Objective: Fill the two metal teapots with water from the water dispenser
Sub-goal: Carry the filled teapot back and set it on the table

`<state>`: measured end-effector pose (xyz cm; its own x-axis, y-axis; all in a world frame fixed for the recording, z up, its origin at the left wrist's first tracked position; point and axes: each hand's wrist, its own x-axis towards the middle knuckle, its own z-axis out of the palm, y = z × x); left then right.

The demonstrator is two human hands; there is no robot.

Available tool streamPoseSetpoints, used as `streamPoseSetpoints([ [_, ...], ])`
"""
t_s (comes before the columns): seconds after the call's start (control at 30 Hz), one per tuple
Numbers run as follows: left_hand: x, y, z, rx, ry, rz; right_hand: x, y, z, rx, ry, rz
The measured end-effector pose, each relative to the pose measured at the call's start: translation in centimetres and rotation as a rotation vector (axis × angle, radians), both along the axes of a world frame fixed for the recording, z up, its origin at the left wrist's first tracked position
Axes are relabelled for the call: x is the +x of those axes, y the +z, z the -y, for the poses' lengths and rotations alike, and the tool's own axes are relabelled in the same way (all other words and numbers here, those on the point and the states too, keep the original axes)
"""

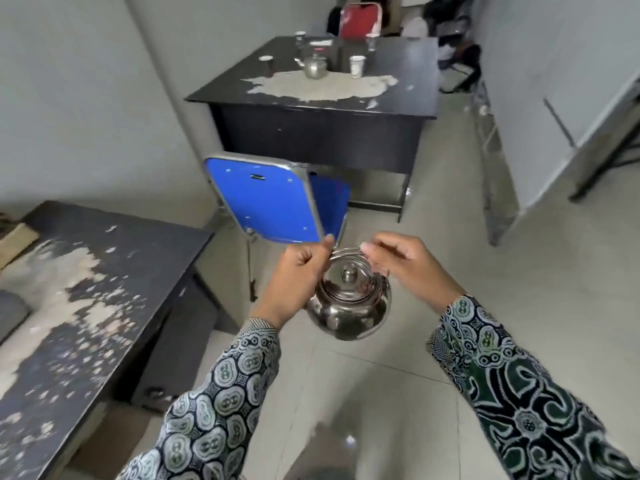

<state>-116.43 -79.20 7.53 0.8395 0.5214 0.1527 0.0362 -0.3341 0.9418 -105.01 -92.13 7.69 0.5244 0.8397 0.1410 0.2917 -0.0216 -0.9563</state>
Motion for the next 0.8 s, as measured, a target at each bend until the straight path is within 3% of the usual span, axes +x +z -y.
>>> streamPoseSetpoints([
  [0.27,15.6,-0.8,-0.5,0.024,-0.126,-0.036,13.7,-0.8,0.8,0.007,-0.146,0.023],
  [0.8,49.4,0.9,-9.7,-0.007,-0.251,-0.115,46.9,0.2,-7.8,0.049,-0.228,-0.127],
])
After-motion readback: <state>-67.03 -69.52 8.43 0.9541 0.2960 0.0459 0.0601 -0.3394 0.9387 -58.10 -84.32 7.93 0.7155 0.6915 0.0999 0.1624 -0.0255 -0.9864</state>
